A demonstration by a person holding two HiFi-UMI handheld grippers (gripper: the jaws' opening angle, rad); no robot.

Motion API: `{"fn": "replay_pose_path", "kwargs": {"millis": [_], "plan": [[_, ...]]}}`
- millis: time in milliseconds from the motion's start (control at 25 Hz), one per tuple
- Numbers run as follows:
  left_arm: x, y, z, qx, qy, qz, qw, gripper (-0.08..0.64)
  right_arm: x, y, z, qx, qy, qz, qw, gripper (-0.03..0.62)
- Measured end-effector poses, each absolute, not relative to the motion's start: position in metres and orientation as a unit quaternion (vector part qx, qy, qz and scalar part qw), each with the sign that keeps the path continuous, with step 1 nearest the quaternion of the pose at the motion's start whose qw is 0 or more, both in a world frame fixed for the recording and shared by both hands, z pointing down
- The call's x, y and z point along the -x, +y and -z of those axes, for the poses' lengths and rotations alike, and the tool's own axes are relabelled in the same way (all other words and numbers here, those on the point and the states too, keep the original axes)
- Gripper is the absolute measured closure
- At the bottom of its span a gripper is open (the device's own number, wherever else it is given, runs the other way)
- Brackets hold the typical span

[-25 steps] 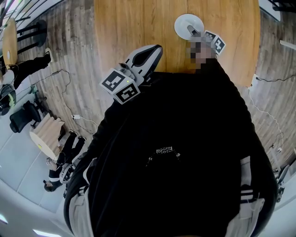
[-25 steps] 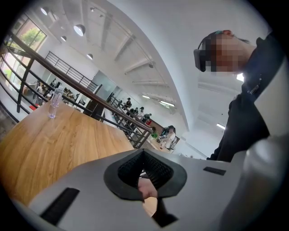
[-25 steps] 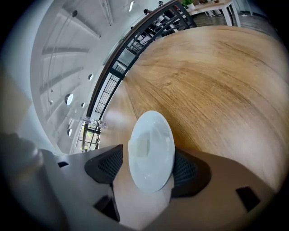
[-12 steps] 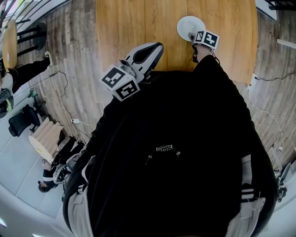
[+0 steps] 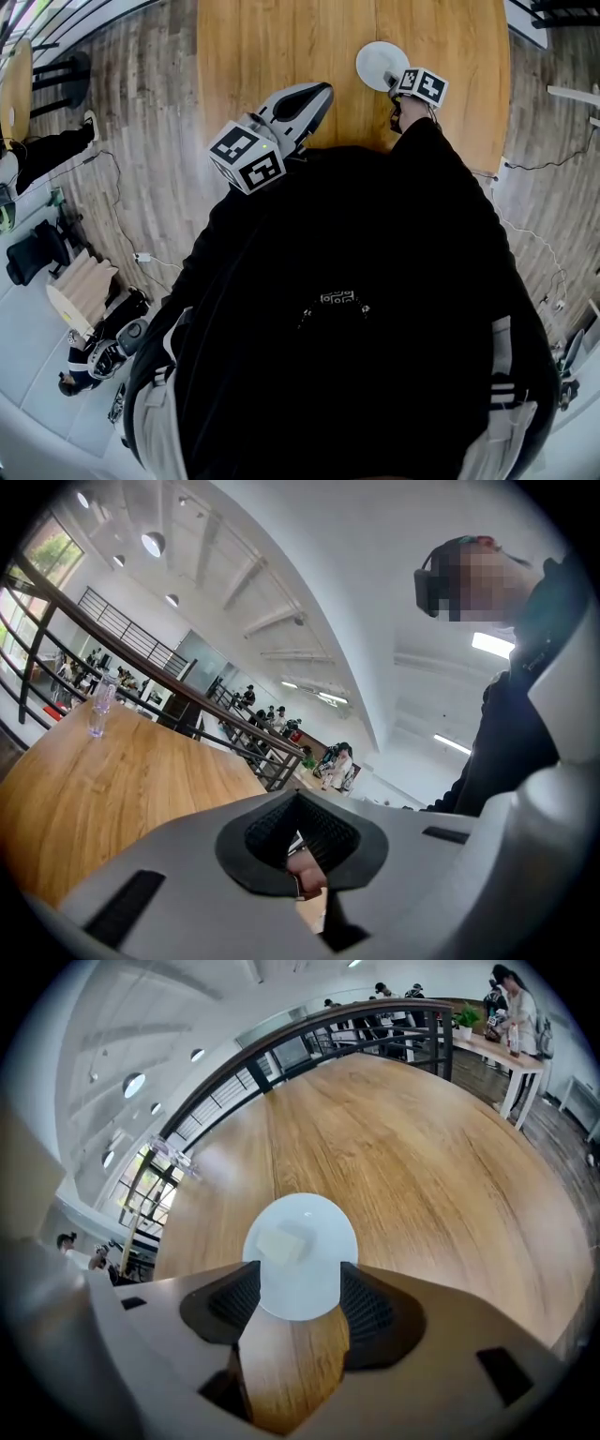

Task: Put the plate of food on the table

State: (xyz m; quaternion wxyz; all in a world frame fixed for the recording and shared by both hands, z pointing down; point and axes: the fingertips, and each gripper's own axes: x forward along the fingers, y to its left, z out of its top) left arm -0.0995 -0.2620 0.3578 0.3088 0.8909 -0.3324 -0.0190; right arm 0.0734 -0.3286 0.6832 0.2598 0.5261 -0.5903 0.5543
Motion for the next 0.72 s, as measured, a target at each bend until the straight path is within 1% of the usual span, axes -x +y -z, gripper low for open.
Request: {"fn": "replay_pose_path", "kwargs": {"millis": [120, 160, 240, 320, 480, 720], "plan": [[0.098, -0.262, -0.358, -0.897, -0.326, 0.008, 0.298, 0.554, -0.062, -0.342, -0.652, -0.526, -0.619, -0.548, 0.201, 0.358], [0.098, -0.262, -0.358, -0.899, -0.323, 0.006, 0.295, 0.554, -0.054, -0.347, -0.636, -0.520, -0.635, -0.544, 0.175, 0.390], [0.098, -0.261, -0.355, -0.904, -0.314, 0.006, 0.289, 0.554, -0.036, -0.358, -0.600, -0.499, -0.672, -0.535, 0.120, 0.508], [0.097, -0.261, -0.351, -0.909, -0.303, 0.008, 0.284, 0.554, -0.020, -0.364, -0.562, -0.478, -0.703, -0.521, 0.077, 0.537], [0.090, -0.259, -0.344, -0.920, -0.288, 0.005, 0.267, 0.554, -0.002, -0.360, -0.486, -0.430, -0.769, -0.474, 0.011, 0.556], [0.091, -0.265, -0.332, -0.930, -0.280, -0.008, 0.238, 0.554, 0.029, -0.333, -0.386, -0.363, -0.845, -0.391, -0.029, 0.560]]}}
